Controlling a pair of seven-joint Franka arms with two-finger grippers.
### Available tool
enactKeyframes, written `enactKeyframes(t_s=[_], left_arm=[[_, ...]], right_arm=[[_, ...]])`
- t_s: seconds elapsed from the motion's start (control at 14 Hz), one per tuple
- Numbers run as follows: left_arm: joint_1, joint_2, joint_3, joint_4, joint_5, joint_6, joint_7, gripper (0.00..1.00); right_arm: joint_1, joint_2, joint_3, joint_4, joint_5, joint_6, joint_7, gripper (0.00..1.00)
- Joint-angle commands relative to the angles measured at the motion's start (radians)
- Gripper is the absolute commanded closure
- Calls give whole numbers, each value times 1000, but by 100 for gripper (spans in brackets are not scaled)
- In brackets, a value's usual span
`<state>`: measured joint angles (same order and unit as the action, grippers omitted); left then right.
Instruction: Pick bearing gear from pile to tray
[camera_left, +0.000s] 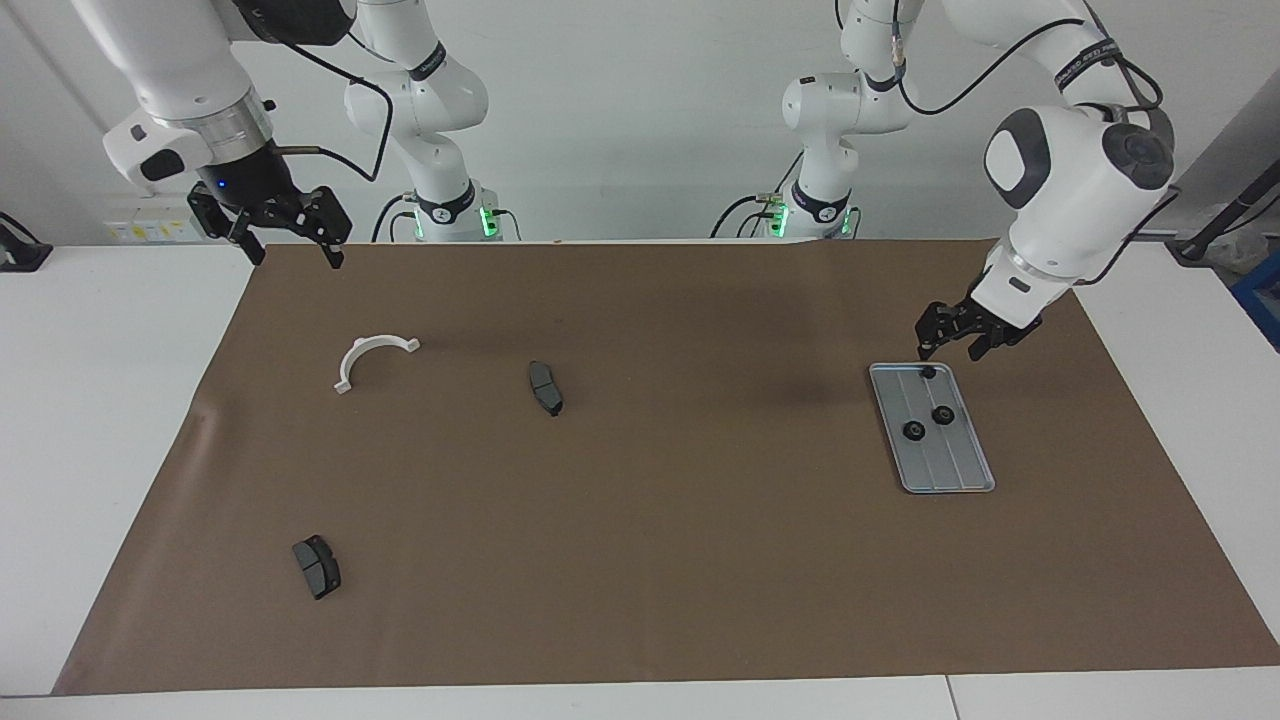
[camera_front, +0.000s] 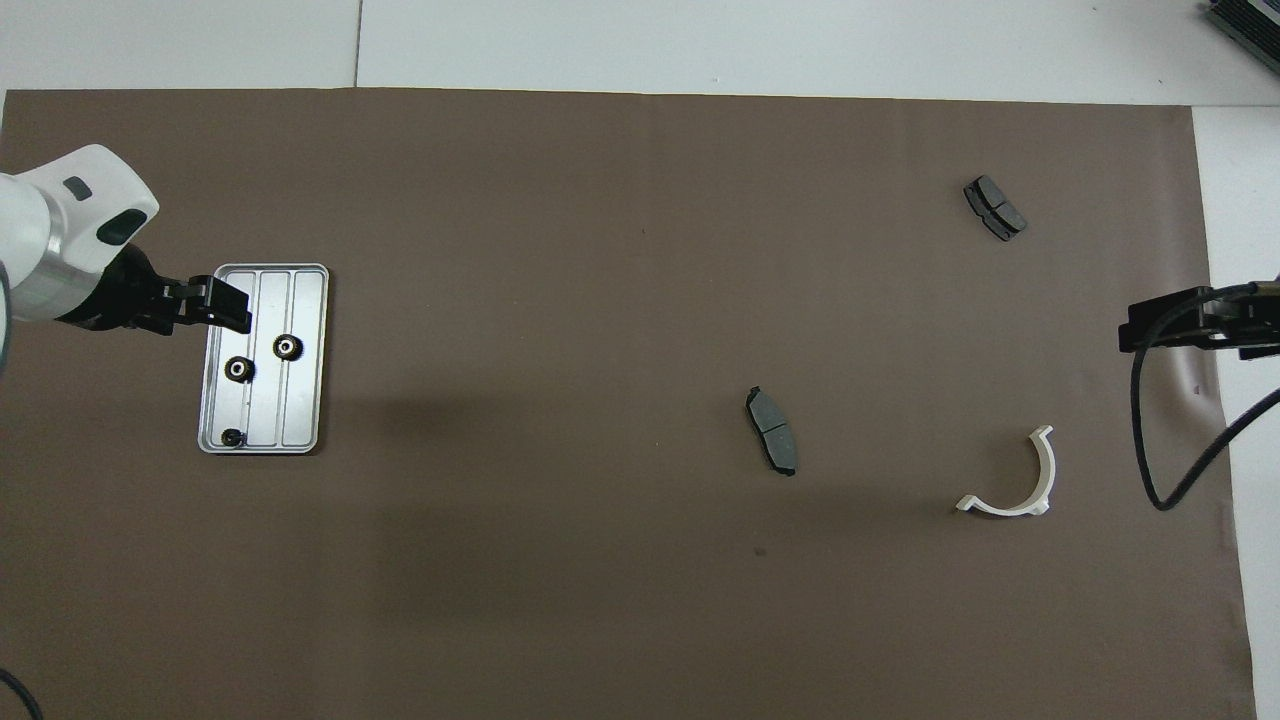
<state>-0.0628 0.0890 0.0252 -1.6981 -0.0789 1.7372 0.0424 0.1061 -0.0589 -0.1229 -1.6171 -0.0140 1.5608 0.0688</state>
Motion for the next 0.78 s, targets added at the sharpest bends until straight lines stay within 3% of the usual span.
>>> enactKeyframes(t_s=[0.0,0.14,0.36,0.71], left_arm=[[4,20,-2,180,-15,-190,-12,0],[3,18,2,250,-2,-315,-12,0],[1,-32,-10,259,22,-297,-4,0],[14,-46,-2,252,44,-266,5,0]], right_arm=[[-8,4,6,11,20,-13,8,0],[-19,10,6,35,31,-45,8,0],[-11,19,6,32,26,-44,8,0],[7,10,8,13,-13,-28,-15,0]])
